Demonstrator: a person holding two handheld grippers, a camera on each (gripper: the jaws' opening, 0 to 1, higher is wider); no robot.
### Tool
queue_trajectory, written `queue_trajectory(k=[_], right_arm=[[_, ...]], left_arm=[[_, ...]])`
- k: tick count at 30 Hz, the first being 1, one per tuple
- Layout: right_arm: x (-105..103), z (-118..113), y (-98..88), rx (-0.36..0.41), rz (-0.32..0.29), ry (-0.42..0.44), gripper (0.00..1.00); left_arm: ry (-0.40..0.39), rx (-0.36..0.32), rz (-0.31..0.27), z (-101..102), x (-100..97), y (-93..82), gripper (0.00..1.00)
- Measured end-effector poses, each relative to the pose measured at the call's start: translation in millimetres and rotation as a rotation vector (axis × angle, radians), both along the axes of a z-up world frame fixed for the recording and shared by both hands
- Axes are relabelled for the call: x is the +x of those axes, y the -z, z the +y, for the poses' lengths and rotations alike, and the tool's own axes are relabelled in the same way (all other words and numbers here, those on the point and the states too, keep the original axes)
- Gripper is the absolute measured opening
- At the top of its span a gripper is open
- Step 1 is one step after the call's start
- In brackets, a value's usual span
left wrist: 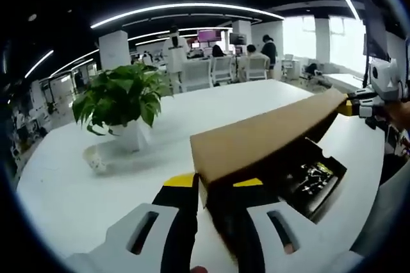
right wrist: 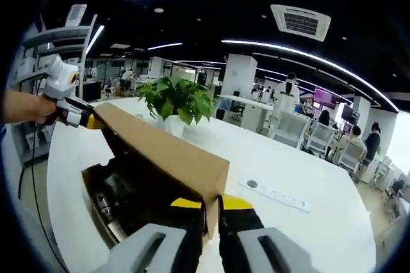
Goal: Operate the shoe box by opening the lid, removing the specified soft item, and placing it in the target area until the item is outside and the box remains undamaged.
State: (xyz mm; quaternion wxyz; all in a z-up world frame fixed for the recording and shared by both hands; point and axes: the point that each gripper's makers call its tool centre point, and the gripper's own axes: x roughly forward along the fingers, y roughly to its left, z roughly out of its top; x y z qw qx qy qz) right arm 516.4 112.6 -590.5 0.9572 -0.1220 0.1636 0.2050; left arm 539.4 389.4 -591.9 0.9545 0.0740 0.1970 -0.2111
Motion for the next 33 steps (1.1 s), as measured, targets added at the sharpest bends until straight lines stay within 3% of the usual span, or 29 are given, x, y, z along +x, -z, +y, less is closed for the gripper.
queue_trajectory(k=[8,17,28,33], right_arm=[[3.4,-1.7,-0.9,-0.026,0.008,0.007,0.01],[7.7,-2.6,-1.3,-0.059,0.025,0.029,0.00],[11.4,-3.5,-1.1,-0.022,0.045,0.034,0.00],[11.5,-3.1,-2.3,-0.006,0.058,0.041,0.00]], left_arm=[[-0.017,0.017,-0.014,7.1,6.1,-0.8,0.04],[-0.012,0.032,-0.028,6.6,7.6,-1.8,0.05],[-0.005,0.036,-0.044,7.8,5.7,-1.0,0.07],[-0.001,0.045,-0.029,8.3,2.4,9.0,0.07]])
